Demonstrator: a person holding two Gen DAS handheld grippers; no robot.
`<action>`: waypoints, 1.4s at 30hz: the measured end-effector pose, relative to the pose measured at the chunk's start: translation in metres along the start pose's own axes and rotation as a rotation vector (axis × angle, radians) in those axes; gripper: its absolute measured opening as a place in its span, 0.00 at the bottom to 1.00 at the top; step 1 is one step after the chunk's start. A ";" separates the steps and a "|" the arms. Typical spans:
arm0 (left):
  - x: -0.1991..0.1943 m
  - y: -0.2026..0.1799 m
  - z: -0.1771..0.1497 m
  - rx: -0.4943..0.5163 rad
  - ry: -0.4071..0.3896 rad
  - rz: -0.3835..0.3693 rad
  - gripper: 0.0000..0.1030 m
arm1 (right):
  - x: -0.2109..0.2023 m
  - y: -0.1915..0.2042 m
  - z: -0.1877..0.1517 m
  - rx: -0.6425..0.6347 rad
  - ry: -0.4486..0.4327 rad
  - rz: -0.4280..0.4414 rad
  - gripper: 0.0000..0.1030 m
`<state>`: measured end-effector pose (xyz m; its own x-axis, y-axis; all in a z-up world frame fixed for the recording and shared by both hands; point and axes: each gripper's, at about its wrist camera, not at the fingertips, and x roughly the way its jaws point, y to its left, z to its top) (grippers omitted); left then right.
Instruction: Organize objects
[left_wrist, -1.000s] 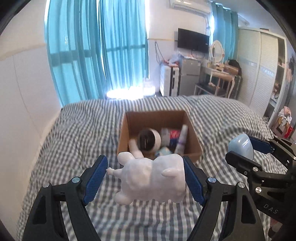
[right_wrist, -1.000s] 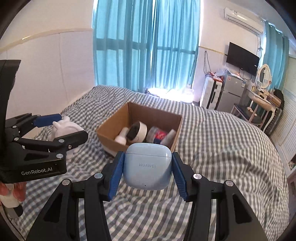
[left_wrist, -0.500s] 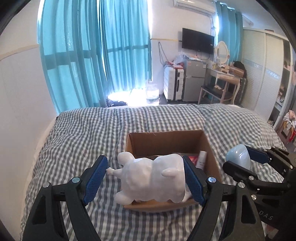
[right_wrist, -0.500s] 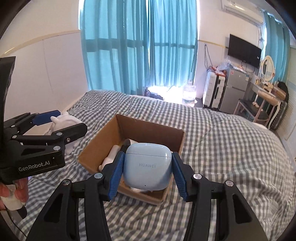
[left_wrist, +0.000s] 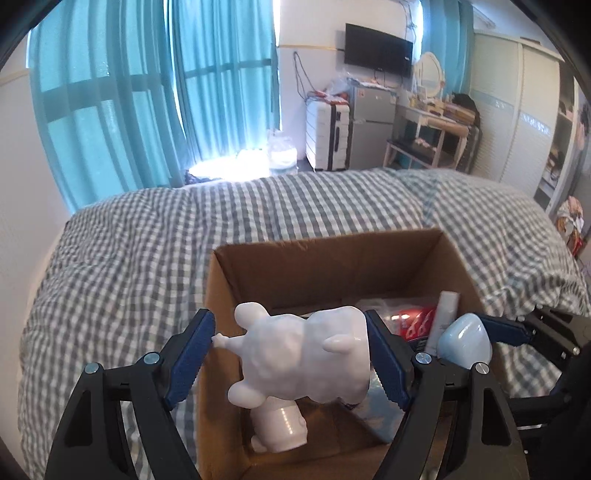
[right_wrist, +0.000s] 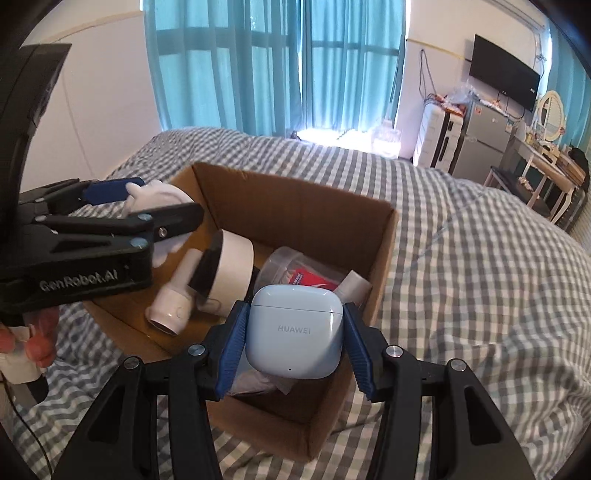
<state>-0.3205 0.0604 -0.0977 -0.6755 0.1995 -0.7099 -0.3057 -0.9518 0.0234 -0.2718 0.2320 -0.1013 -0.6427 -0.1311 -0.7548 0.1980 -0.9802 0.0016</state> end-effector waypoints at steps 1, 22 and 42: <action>0.004 0.000 -0.002 0.002 0.002 0.000 0.80 | 0.003 0.001 0.000 -0.011 -0.005 0.002 0.49; -0.009 0.002 0.011 -0.039 0.035 -0.069 0.97 | -0.015 0.018 0.004 -0.053 -0.068 0.029 0.72; -0.188 -0.003 0.045 -0.058 -0.254 0.039 1.00 | -0.155 0.029 0.013 0.016 -0.325 -0.168 0.96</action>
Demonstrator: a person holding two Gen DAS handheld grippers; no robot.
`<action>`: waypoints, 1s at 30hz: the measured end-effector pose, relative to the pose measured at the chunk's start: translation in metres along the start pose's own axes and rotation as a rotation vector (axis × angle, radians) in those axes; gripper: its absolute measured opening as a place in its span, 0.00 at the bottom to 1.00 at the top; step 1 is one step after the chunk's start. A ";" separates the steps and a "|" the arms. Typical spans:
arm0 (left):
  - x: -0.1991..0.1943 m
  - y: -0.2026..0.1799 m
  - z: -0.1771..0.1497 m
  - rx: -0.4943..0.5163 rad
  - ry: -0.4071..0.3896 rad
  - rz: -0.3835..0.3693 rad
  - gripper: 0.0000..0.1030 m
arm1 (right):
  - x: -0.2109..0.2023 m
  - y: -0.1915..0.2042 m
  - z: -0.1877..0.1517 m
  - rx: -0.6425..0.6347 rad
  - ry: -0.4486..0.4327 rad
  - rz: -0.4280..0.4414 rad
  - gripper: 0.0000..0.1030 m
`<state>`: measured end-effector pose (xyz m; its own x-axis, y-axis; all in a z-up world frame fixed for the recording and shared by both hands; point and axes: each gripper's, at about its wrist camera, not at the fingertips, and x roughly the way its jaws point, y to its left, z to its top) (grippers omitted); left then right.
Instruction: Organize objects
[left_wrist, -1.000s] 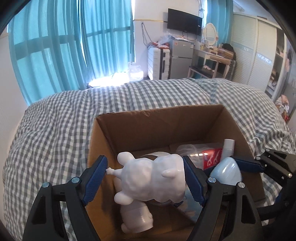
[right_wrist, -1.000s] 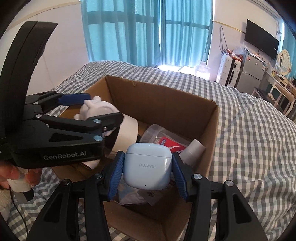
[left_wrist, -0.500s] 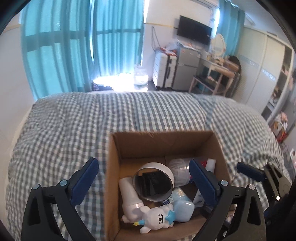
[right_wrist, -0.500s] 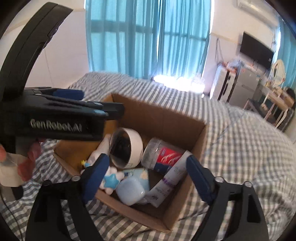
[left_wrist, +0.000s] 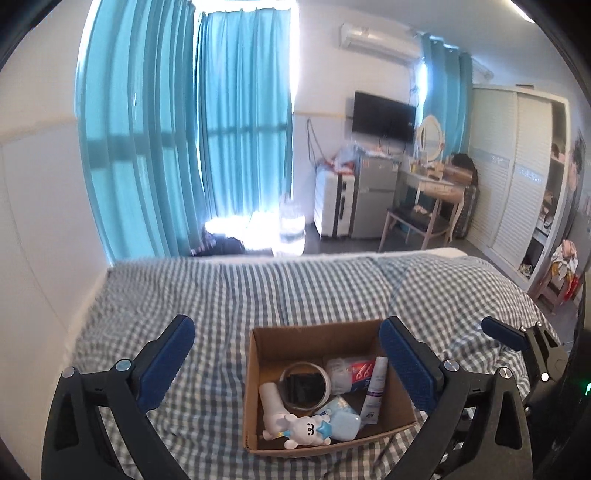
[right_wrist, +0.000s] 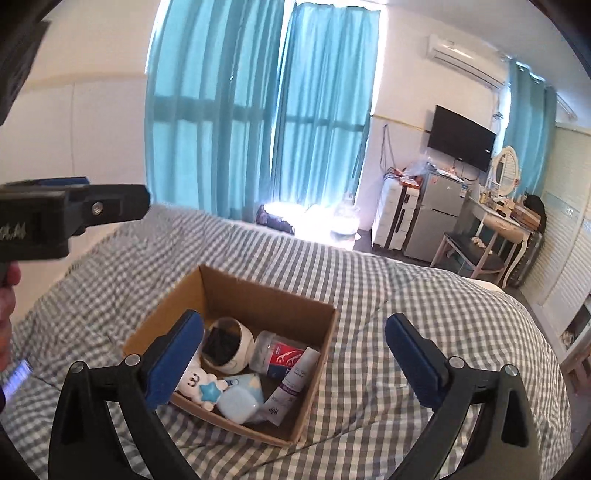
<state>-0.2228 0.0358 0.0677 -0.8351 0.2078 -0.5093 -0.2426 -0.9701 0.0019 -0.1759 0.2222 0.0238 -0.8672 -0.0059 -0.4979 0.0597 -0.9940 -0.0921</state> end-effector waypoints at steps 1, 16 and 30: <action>-0.008 -0.004 0.001 0.011 -0.013 0.011 1.00 | -0.006 -0.004 0.004 0.011 -0.010 0.000 0.97; -0.119 -0.056 -0.009 0.059 -0.160 0.067 1.00 | -0.144 -0.044 0.011 0.111 -0.169 -0.029 0.98; -0.176 -0.066 -0.101 -0.031 -0.244 0.083 1.00 | -0.214 -0.039 -0.078 0.191 -0.269 -0.013 0.99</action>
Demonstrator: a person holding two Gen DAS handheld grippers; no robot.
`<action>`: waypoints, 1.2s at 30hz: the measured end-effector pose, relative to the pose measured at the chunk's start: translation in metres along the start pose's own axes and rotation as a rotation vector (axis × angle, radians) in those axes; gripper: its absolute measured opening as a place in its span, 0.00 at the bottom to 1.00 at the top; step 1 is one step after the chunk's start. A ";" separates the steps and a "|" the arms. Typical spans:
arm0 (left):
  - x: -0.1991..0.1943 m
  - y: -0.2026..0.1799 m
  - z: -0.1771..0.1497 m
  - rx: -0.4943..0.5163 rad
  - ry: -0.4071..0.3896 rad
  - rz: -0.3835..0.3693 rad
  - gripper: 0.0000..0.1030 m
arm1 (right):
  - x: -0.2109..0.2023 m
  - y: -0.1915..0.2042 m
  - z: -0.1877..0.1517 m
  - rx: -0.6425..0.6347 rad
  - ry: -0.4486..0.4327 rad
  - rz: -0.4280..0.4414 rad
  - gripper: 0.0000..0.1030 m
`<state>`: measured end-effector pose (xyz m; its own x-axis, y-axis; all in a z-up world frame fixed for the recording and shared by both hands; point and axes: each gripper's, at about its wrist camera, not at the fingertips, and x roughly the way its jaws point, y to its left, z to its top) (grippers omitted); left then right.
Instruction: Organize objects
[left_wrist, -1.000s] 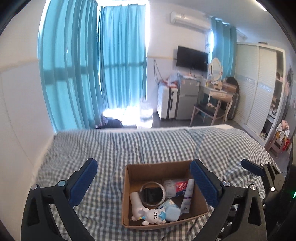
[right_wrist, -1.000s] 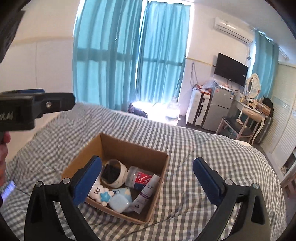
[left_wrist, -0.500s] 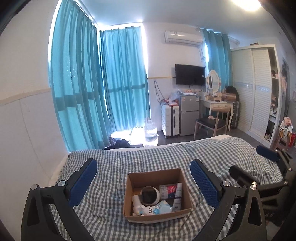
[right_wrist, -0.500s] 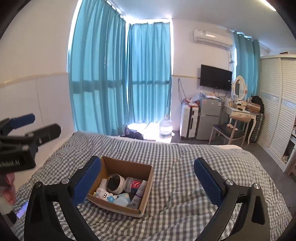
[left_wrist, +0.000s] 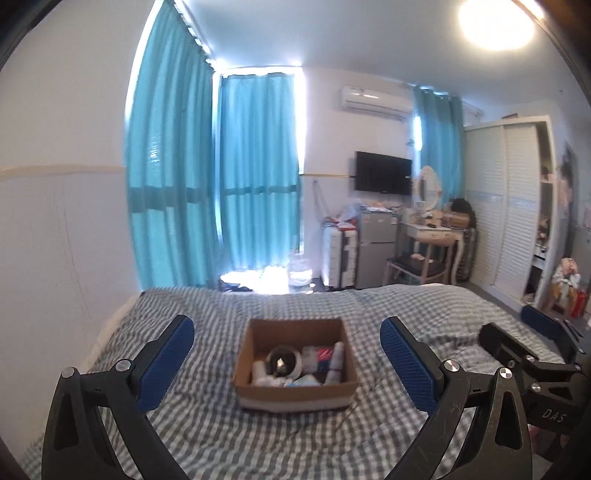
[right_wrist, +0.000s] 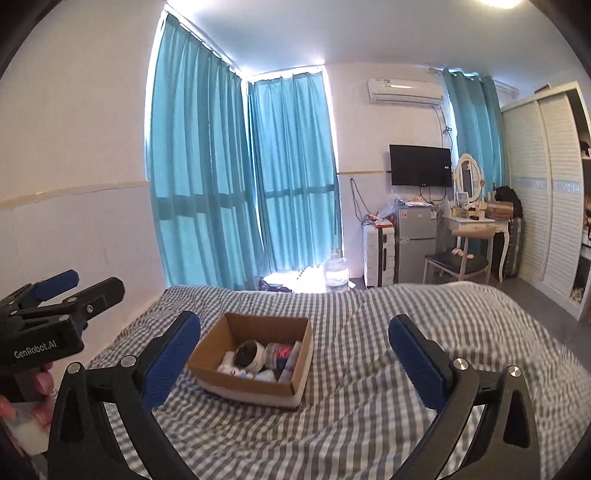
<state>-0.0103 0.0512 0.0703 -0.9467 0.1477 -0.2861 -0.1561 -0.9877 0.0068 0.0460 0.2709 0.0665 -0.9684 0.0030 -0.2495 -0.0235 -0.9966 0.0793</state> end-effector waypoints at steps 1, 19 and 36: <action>0.000 0.001 -0.006 -0.004 0.006 0.015 1.00 | 0.001 0.001 -0.009 -0.009 0.005 -0.009 0.99; 0.010 -0.001 -0.054 -0.001 0.082 0.019 1.00 | 0.025 -0.007 -0.055 -0.012 0.061 -0.040 0.99; 0.012 0.009 -0.059 -0.033 0.107 0.023 1.00 | 0.029 -0.002 -0.059 -0.020 0.081 -0.044 0.99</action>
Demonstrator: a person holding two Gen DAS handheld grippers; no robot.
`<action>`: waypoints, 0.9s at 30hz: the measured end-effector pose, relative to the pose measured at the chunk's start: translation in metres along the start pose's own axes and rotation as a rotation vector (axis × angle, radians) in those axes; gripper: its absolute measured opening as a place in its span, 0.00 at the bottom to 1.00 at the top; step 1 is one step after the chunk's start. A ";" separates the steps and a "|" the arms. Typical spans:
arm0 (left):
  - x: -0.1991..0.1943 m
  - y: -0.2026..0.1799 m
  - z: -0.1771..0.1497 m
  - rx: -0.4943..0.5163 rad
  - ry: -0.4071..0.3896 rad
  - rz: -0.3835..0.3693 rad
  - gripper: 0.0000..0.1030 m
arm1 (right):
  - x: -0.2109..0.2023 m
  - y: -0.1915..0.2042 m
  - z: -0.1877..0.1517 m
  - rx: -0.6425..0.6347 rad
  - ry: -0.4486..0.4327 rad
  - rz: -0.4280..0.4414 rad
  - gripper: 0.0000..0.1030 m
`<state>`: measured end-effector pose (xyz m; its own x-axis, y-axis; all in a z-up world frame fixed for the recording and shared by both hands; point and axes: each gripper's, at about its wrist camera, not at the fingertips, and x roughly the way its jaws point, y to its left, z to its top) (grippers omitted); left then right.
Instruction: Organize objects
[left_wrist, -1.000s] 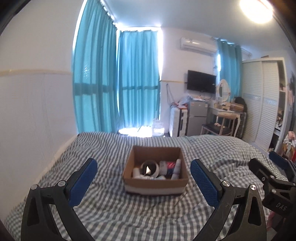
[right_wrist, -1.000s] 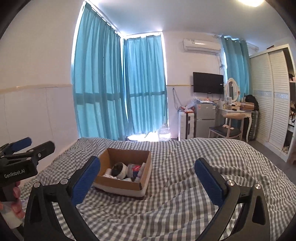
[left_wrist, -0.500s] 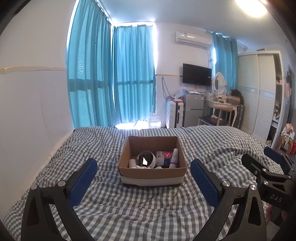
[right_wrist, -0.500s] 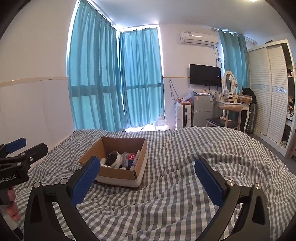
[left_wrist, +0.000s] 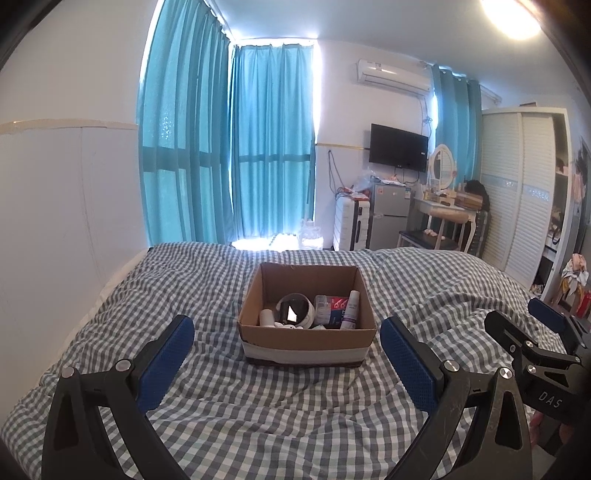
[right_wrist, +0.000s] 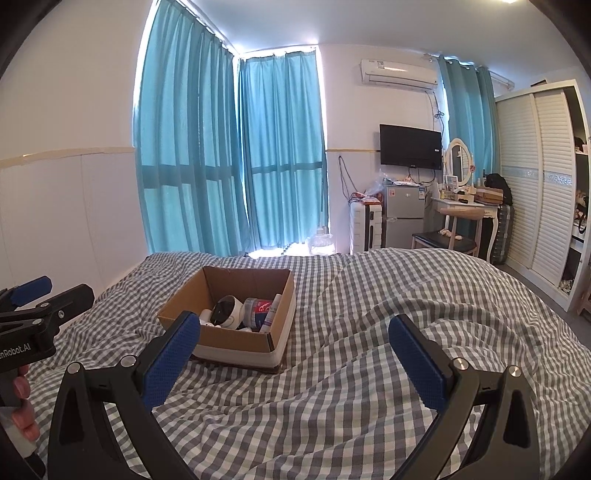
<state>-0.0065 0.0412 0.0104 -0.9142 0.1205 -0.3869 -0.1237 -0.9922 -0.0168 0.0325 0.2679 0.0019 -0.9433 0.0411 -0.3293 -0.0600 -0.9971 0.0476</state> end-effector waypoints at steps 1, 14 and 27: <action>0.000 0.000 0.000 -0.001 0.000 0.000 1.00 | 0.001 0.000 0.000 -0.001 0.002 0.000 0.99; -0.002 0.003 -0.001 -0.001 -0.010 0.018 1.00 | 0.003 0.003 -0.004 -0.004 0.015 0.007 0.99; -0.002 0.003 -0.002 0.007 0.003 0.021 1.00 | 0.005 0.008 -0.007 -0.009 0.027 0.009 0.99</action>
<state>-0.0044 0.0382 0.0093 -0.9156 0.1000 -0.3895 -0.1077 -0.9942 -0.0021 0.0296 0.2599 -0.0056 -0.9347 0.0303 -0.3541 -0.0482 -0.9979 0.0421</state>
